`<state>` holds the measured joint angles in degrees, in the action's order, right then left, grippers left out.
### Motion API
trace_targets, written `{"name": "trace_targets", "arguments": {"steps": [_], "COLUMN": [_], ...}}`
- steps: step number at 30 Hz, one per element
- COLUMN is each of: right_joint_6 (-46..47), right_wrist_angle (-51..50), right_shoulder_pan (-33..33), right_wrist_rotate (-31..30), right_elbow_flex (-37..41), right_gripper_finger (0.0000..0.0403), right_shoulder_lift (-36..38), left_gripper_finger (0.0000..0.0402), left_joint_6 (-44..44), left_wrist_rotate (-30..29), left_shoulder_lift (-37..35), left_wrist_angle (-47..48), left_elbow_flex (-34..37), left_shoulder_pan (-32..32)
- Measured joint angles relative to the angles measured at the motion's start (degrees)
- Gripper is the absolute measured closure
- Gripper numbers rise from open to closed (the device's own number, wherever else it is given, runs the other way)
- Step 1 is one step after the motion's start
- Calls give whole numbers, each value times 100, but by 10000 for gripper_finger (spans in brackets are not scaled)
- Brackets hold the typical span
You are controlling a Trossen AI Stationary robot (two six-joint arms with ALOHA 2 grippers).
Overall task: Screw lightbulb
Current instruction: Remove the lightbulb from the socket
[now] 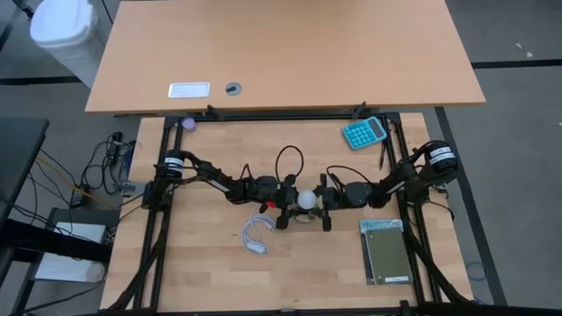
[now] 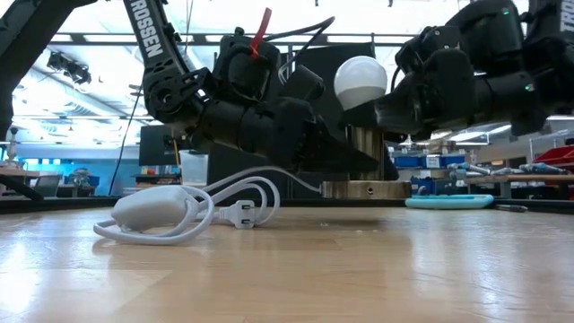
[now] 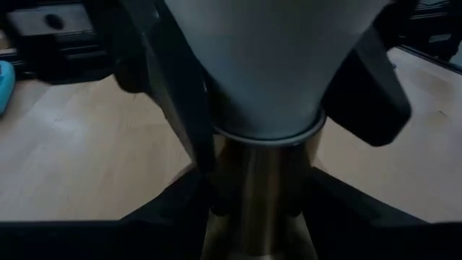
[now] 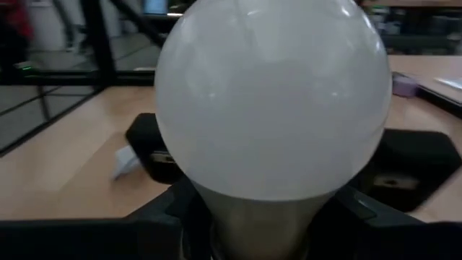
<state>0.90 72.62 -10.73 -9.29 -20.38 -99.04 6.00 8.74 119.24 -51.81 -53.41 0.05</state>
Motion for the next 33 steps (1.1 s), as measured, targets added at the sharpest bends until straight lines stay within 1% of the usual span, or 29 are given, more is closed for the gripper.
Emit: {"name": "trace_targets", "arguments": {"steps": [4, 11, 14, 18, 21, 24, 29, 31, 33], "right_joint_6": [-223, -459, -429, -116, 108, 280, 342, 353, 352], "right_wrist_angle": [13, 2, -1, -2, -76, -130, -188, -296, -402], "right_shoulder_pan": [281, 769, 936, 1004, 1002, 1002, 1001, 985, 932], "right_wrist_rotate": [784, 1972, 2245, 2211, 2124, 2161, 2112, 1854, 1457], "right_elbow_flex": [-4, -9, -9, -13, -8, 7, 7, 35, 106], "right_gripper_finger": [226, 226, 226, 223, 209, 179, 115, 97, 89], "right_shoulder_lift": [0, 2, 2, 2, 1, -10, 17, 100, 209], "left_gripper_finger": [207, 207, 207, 207, 207, 207, 207, 207, 207], "left_joint_6": [2, 2, -22, -52, -32, -24, -24, -28, -49], "left_wrist_rotate": [61, 55, 20, -43, -53, -57, -169, -246, -372], "left_shoulder_lift": [1, 0, 0, 2, 1, -20, -20, -20, -20], "left_wrist_angle": [-28, -76, -88, -99, -108, -151, -97, -62, 2], "left_elbow_flex": [0, 0, 0, 0, 0, -4, -7, -7, -7], "left_shoulder_pan": [0, 1, 7, 11, 11, 11, 13, 14, 20]}}
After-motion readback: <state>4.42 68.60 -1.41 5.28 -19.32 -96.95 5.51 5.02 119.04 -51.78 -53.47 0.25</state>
